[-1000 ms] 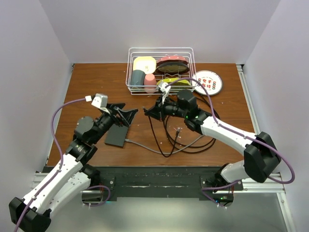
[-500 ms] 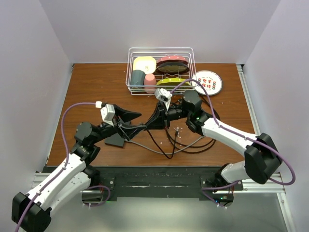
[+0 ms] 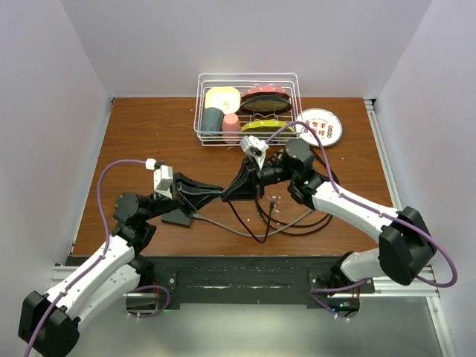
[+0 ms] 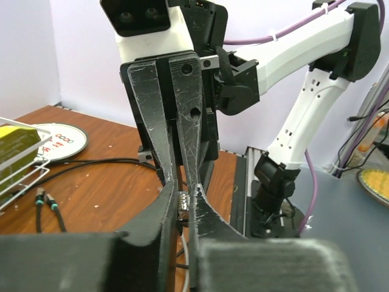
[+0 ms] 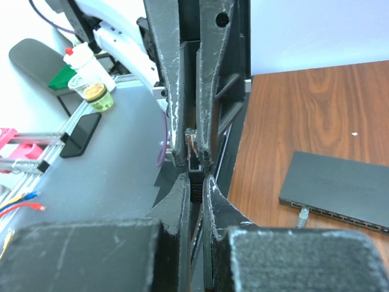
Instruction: Insert the plug into the switch port
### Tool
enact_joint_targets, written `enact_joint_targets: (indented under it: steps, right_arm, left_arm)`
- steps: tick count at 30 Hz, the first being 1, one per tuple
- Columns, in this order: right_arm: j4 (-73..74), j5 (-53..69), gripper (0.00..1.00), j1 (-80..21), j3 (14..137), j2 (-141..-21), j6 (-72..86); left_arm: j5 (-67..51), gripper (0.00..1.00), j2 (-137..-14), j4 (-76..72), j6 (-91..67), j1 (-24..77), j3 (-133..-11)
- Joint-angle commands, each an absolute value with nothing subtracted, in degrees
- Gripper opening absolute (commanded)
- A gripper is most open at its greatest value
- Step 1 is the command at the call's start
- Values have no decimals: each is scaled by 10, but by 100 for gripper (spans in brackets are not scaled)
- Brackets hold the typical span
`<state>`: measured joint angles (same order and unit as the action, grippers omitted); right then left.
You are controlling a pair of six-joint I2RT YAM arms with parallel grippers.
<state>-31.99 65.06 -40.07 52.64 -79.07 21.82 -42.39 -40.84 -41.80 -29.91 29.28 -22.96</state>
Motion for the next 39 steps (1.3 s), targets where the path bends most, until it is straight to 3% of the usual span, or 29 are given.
enact_joint_targets:
  steps: [1, 4, 5, 7, 8, 11, 14, 19, 28, 35, 39]
  right_arm:
    - [-344, 654, 0, -400, 532, -789, 228]
    - [-331, 636, 0, -399, 536, -788, 224]
    - [-297, 627, 15, -400, 540, -787, 207]
    - [-265, 590, 37, -400, 551, -782, 178]
    - [-232, 578, 54, -400, 553, -779, 167]
    - [-173, 498, 82, -400, 562, -759, 131]
    - [-154, 433, 96, -400, 560, -734, 118]
    - [-156, 375, 99, -400, 552, -708, 126]
    - [-142, 262, 99, -405, 571, -736, 142]
    - [-81, 89, 98, -496, 618, -793, 91]
    - [-75, 54, 92, -518, 642, -830, 82]
  left_arm:
    - [-449, 0, -423, -483, -324, 295, -226]
    - [-446, 0, -428, -481, -329, 295, -227]
    - [-440, 0, -428, -475, -328, 295, -227]
    - [-423, 0, -424, -468, -326, 295, -226]
    - [-413, 0, -420, -455, -325, 294, -226]
    - [-357, 0, -399, -414, -318, 295, -226]
    - [-283, 0, -376, -364, -312, 295, -227]
    - [-136, 0, -370, -264, -335, 295, -250]
    - [15, 0, -412, -138, -428, 294, -288]
    - [46, 0, -435, -83, -502, 294, -304]
    - [50, 0, -444, -68, -510, 294, -315]
